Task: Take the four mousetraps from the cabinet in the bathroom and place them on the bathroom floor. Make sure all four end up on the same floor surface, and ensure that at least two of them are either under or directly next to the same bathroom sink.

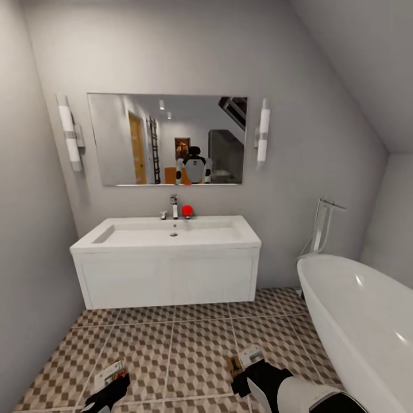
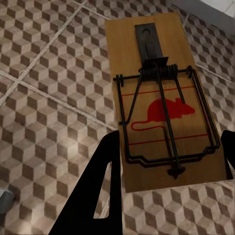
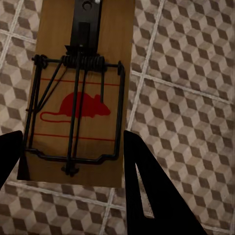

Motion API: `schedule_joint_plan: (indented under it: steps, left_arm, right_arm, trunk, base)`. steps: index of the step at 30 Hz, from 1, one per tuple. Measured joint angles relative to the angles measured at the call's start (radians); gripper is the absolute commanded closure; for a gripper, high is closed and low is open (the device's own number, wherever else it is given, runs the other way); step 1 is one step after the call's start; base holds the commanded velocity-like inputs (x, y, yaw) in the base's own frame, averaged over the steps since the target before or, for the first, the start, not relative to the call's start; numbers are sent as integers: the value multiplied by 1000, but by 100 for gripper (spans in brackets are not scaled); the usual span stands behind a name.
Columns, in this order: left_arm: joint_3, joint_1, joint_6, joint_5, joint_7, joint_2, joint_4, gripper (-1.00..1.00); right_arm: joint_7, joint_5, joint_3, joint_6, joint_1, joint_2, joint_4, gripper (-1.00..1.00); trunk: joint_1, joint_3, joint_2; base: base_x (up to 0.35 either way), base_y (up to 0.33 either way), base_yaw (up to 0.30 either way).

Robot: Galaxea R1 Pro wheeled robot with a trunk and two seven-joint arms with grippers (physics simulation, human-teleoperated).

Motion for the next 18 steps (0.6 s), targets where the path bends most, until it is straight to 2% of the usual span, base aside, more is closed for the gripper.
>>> schedule_joint_plan:
  steps: [10,18]
  left_arm:
    - [0,0,0,1,0,0,0,100]
    - [1,0,0,1,0,0,0,100]
  right_arm:
    - [1,0,0,0,0,0,0,100]
    - [2,1,0,0,0,0,0,100]
  trunk:
    - [0,0,0]
    - [0,0,0]
  base:
    - [216,0,0]
    - [59,0,1]
